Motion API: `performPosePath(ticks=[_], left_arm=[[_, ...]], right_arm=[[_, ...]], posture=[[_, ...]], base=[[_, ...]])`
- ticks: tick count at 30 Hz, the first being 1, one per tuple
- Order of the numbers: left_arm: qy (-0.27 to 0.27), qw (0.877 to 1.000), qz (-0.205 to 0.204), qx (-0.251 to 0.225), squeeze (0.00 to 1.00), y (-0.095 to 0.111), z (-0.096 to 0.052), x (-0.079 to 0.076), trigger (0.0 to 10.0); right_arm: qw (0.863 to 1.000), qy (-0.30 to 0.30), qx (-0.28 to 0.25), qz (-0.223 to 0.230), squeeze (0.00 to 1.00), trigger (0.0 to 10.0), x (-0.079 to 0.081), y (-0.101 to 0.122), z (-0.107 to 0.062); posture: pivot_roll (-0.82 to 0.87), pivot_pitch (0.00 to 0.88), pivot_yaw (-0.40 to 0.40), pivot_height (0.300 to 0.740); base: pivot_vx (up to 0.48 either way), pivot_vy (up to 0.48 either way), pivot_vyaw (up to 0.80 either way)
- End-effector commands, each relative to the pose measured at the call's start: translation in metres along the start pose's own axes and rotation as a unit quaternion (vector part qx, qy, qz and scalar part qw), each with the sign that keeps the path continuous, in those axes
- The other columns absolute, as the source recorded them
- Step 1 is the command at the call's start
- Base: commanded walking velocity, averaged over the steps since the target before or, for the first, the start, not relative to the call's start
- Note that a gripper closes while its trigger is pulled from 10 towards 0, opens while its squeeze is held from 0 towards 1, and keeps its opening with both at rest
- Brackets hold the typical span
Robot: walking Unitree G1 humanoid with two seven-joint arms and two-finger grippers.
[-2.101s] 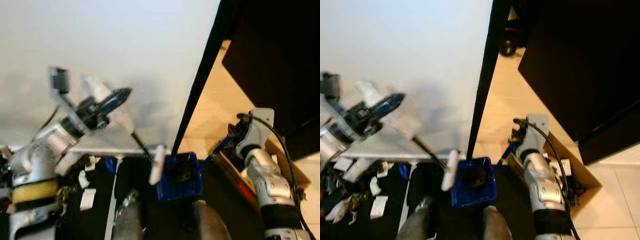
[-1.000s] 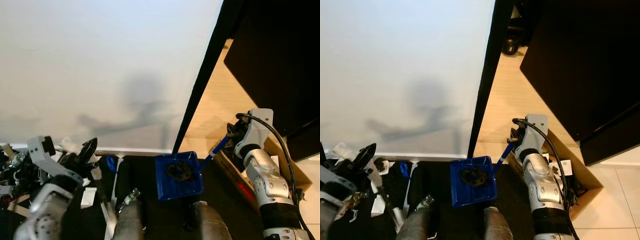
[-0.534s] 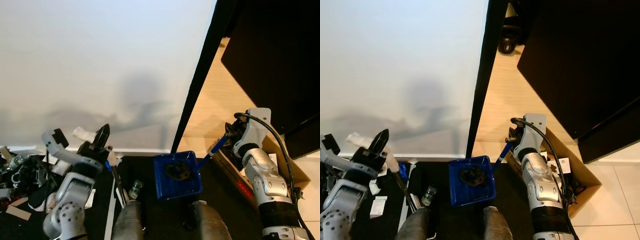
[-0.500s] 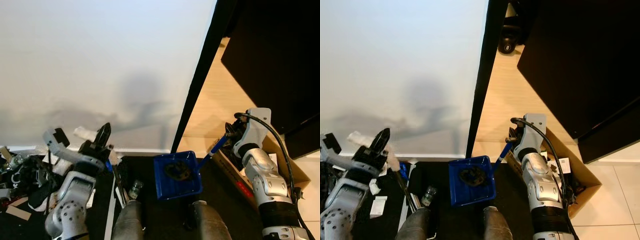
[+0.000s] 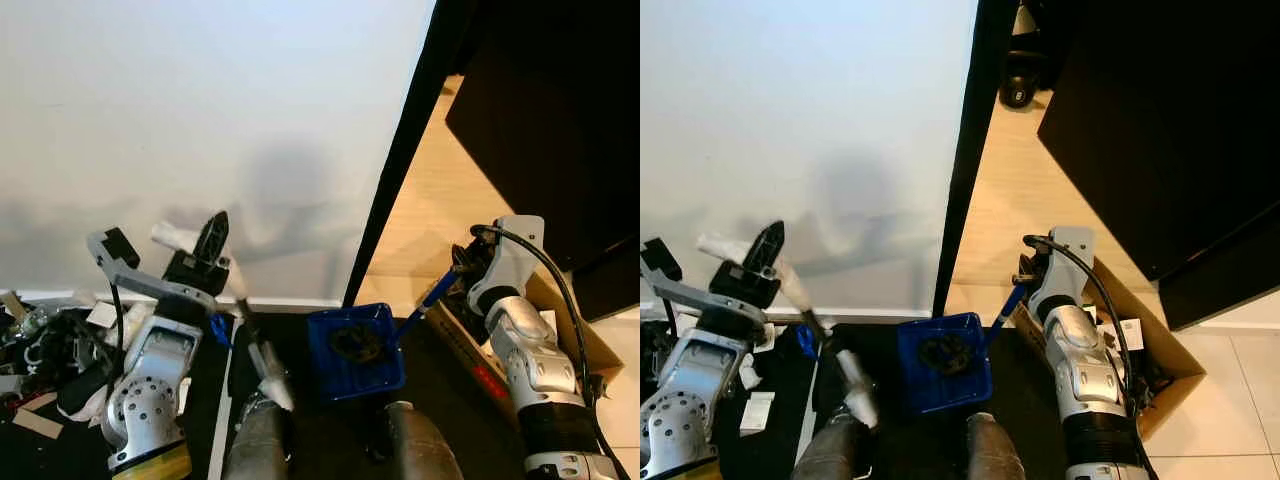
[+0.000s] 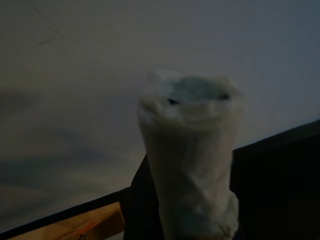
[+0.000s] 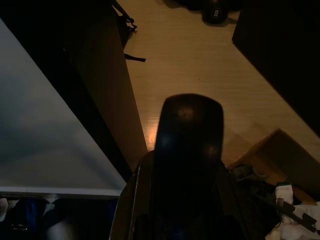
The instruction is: Sweep floor
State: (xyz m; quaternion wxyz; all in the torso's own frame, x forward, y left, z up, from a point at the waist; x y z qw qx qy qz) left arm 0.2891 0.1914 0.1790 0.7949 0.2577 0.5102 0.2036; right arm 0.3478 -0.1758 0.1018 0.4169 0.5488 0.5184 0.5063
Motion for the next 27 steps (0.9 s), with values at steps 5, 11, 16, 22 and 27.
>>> performPosePath(ticks=[5, 11, 16, 22, 27], left_arm=[[0.011, 0.989, 0.145, 0.038, 0.00, 0.024, -0.008, 0.013, 10.0], [0.061, 0.962, 0.262, 0.038, 0.00, 0.066, -0.021, 0.033, 10.0], [0.099, 0.945, 0.311, 0.026, 0.00, 0.086, -0.028, 0.045, 10.0], [0.141, 0.918, 0.364, 0.062, 0.00, 0.091, -0.040, 0.064, 10.0], [0.154, 0.914, 0.361, 0.101, 0.00, 0.074, -0.051, 0.078, 10.0]], right_arm=[[1.000, 0.012, 0.005, 0.019, 0.00, 10.0, 0.005, -0.007, -0.001], [1.000, 0.012, 0.007, 0.020, 0.00, 10.0, 0.005, -0.009, -0.002], [1.000, 0.014, 0.008, 0.020, 0.00, 10.0, 0.006, -0.010, -0.001], [1.000, 0.016, 0.009, 0.018, 0.00, 10.0, 0.006, -0.009, -0.001], [1.000, 0.016, 0.009, 0.016, 0.00, 10.0, 0.006, -0.009, 0.000]], posture=[[0.06, 0.249, -0.029, 0.740], [0.07, 0.249, -0.024, 0.740], [0.08, 0.248, -0.026, 0.740], [0.08, 0.245, -0.027, 0.740], [0.07, 0.236, -0.025, 0.740]], base=[[0.000, 0.000, 0.00], [0.000, 0.000, 0.00], [0.000, 0.000, 0.00], [0.000, 0.000, 0.00], [0.000, 0.000, 0.00]])
Point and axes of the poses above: a point about 5 cm out from each wrist's last joint towards the gripper, its own z axis pointing out of the wrist towards the gripper, its own y axis along the axis of the wrist's last joint, x = y × z, the point moved 3 cm from there along z, pointing out of the wrist towards the gripper, and after that the axes turned 2 degrees about z, right-handed, at the moved point
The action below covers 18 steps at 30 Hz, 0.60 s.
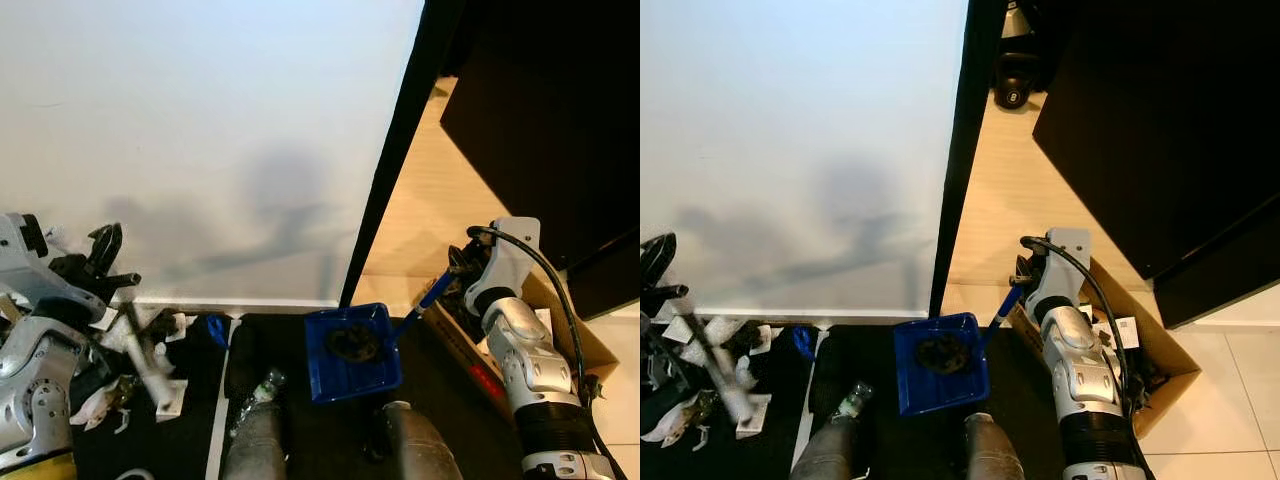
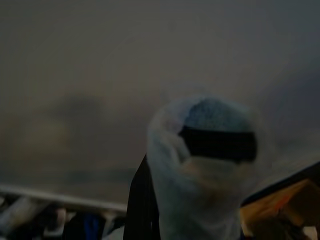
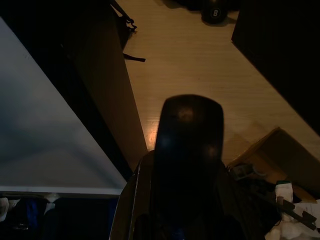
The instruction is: Sweep floor
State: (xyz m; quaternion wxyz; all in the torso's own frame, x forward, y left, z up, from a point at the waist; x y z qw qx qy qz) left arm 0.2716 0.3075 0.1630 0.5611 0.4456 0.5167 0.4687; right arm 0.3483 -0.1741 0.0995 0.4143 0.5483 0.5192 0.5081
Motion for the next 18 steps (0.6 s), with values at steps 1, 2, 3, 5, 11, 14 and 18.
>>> performPosePath(ticks=[1, 2, 3, 5, 11, 14, 18], left_arm=[[-0.008, 1.000, 0.014, 0.022, 0.00, -0.011, -0.004, 0.000, 10.0], [-0.006, 0.999, 0.009, 0.033, 0.00, -0.020, -0.005, -0.001, 10.0], [-0.006, 0.999, 0.009, 0.033, 0.00, -0.020, -0.005, -0.001, 10.0], [-0.005, 0.999, -0.008, 0.049, 0.00, -0.038, -0.006, -0.005, 10.0], [-0.004, 0.995, -0.072, 0.066, 0.00, -0.075, 0.002, -0.025, 10.0], [-0.015, 0.991, -0.104, 0.077, 0.00, -0.093, 0.009, -0.041, 10.0], [-0.015, 0.986, -0.149, 0.076, 0.00, -0.103, 0.019, -0.053, 10.0]], right_arm=[[1.000, 0.013, 0.008, 0.015, 0.00, 10.0, 0.004, -0.007, -0.001], [1.000, 0.013, 0.008, 0.014, 0.00, 10.0, 0.004, -0.007, -0.001], [1.000, 0.013, 0.008, 0.014, 0.00, 10.0, 0.004, -0.007, -0.001], [1.000, 0.013, 0.006, 0.014, 0.00, 10.0, 0.004, -0.006, -0.001], [1.000, 0.015, 0.005, 0.014, 0.00, 10.0, 0.006, -0.005, 0.000], [1.000, 0.016, 0.006, 0.014, 0.00, 10.0, 0.006, -0.006, 0.000], [1.000, 0.015, 0.006, 0.012, 0.00, 10.0, 0.005, -0.005, 0.001]], posture=[[0.07, 0.236, -0.025, 0.740], [0.07, 0.234, -0.027, 0.740], [0.07, 0.234, -0.027, 0.740], [0.07, 0.232, -0.029, 0.740], [0.06, 0.233, -0.033, 0.740], [0.05, 0.226, -0.043, 0.740], [0.04, 0.226, -0.045, 0.740]], base=[[0.000, 0.000, 0.00], [0.000, 0.000, 0.00], [0.000, 0.000, 0.00], [0.000, 0.000, 0.00], [0.000, 0.000, 0.00], [0.000, 0.000, 0.00], [0.000, 0.000, 0.00]])
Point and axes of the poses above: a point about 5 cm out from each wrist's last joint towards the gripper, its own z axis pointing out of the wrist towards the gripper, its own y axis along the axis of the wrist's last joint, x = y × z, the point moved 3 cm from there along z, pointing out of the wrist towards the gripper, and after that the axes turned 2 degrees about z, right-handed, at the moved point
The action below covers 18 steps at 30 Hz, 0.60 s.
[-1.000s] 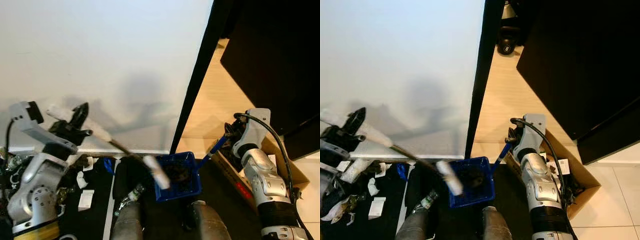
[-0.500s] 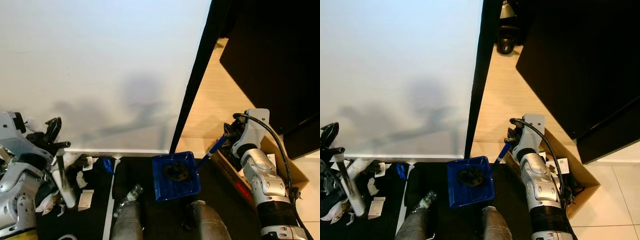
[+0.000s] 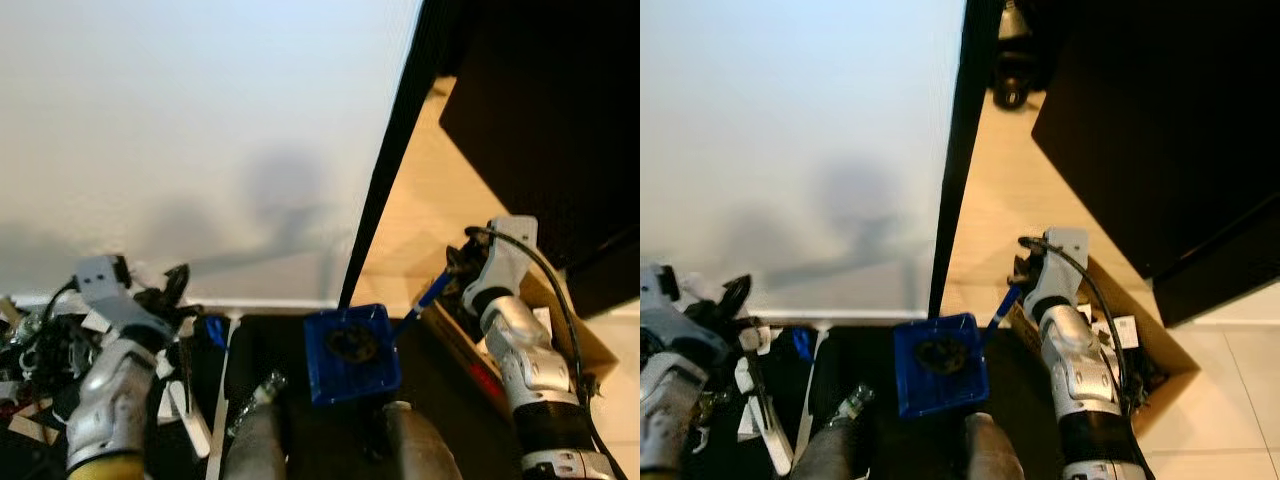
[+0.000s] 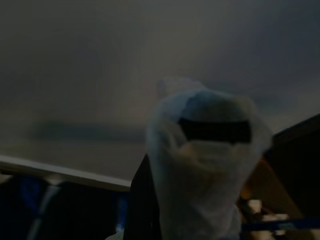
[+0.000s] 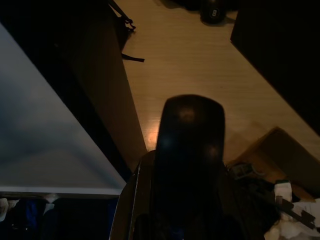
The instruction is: Sweep floor
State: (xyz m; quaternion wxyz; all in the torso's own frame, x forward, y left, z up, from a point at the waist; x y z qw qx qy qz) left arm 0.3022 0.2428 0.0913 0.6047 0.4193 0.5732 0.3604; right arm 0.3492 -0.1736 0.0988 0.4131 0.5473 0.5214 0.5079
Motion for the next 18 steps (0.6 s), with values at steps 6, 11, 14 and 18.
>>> performPosePath(ticks=[6, 11, 14, 18], left_arm=[[-0.033, 0.985, -0.168, -0.002, 0.00, -0.024, 0.013, -0.038, 10.0], [-0.049, 0.980, -0.191, -0.008, 0.00, -0.024, 0.017, -0.055, 10.0], [-0.052, 0.974, -0.218, -0.024, 0.00, -0.021, 0.025, -0.066, 10.0], [-0.064, 0.967, -0.245, -0.038, 0.00, -0.014, 0.032, -0.078, 10.0]], right_arm=[[1.000, 0.007, 0.000, 0.013, 0.00, 10.0, 0.001, -0.001, 0.000], [1.000, 0.005, 0.000, 0.013, 0.00, 10.0, 0.001, -0.002, -0.001], [1.000, 0.006, 0.001, 0.014, 0.00, 10.0, 0.002, -0.003, -0.001], [1.000, 0.008, 0.000, 0.014, 0.00, 10.0, 0.003, -0.002, 0.001]], posture=[[0.03, 0.224, -0.038, 0.740], [0.03, 0.224, -0.040, 0.740], [0.03, 0.223, -0.043, 0.740], [0.03, 0.223, -0.043, 0.740]], base=[[0.000, 0.000, 0.00], [0.000, 0.000, 0.00], [0.000, 0.000, 0.00], [0.000, 0.000, 0.00]])
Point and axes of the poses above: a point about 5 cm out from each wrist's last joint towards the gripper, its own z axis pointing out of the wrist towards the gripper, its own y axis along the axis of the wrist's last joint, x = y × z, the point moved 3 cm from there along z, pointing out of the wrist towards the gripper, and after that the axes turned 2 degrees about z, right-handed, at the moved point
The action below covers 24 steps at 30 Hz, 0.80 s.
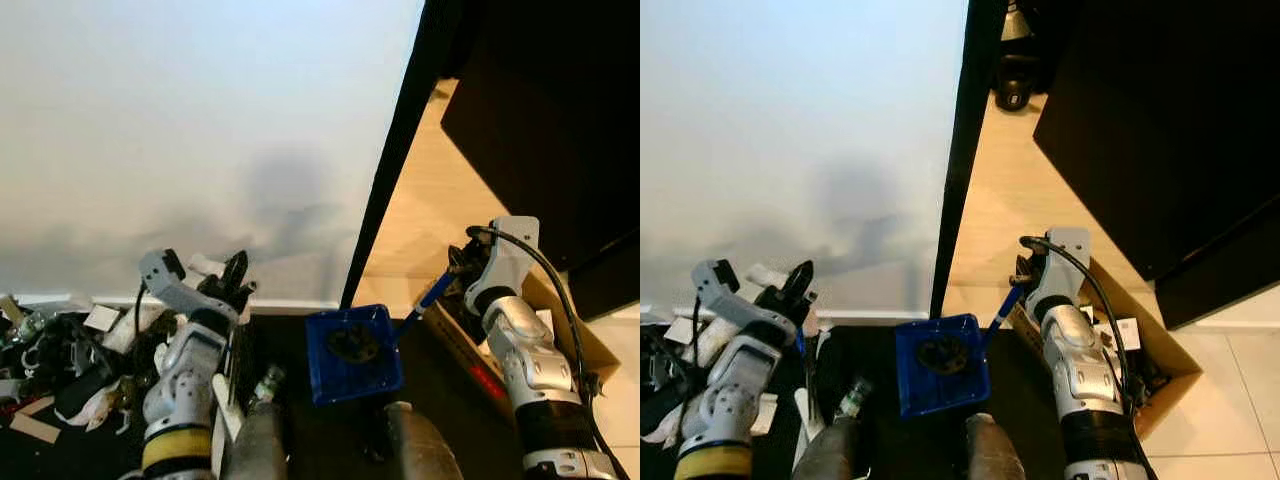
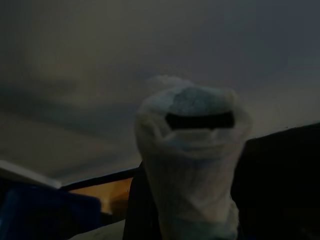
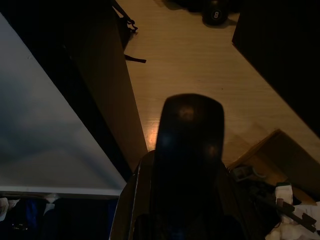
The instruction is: Sweep floor
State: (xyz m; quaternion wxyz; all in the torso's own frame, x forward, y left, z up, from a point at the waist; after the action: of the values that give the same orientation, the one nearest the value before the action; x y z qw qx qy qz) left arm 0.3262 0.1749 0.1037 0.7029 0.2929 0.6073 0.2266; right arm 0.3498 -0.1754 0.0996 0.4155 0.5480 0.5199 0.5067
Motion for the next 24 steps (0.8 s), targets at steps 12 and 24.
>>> performPosePath(ticks=[12, 24], left_arm=[[-0.163, 0.982, -0.080, 0.050, 0.00, -0.020, 0.004, -0.081, 10.0], [-0.226, 0.961, -0.037, 0.158, 0.00, -0.049, -0.009, -0.095, 10.0]], right_arm=[[1.000, 0.013, 0.002, 0.017, 0.00, 10.0, 0.007, -0.003, 0.002], [1.000, 0.008, 0.000, 0.018, 0.00, 10.0, 0.004, -0.003, 0.001]], posture=[[0.04, 0.224, -0.042, 0.740], [0.03, 0.224, -0.036, 0.740]], base=[[0.000, 0.000, 0.00], [0.000, 0.000, 0.00]])
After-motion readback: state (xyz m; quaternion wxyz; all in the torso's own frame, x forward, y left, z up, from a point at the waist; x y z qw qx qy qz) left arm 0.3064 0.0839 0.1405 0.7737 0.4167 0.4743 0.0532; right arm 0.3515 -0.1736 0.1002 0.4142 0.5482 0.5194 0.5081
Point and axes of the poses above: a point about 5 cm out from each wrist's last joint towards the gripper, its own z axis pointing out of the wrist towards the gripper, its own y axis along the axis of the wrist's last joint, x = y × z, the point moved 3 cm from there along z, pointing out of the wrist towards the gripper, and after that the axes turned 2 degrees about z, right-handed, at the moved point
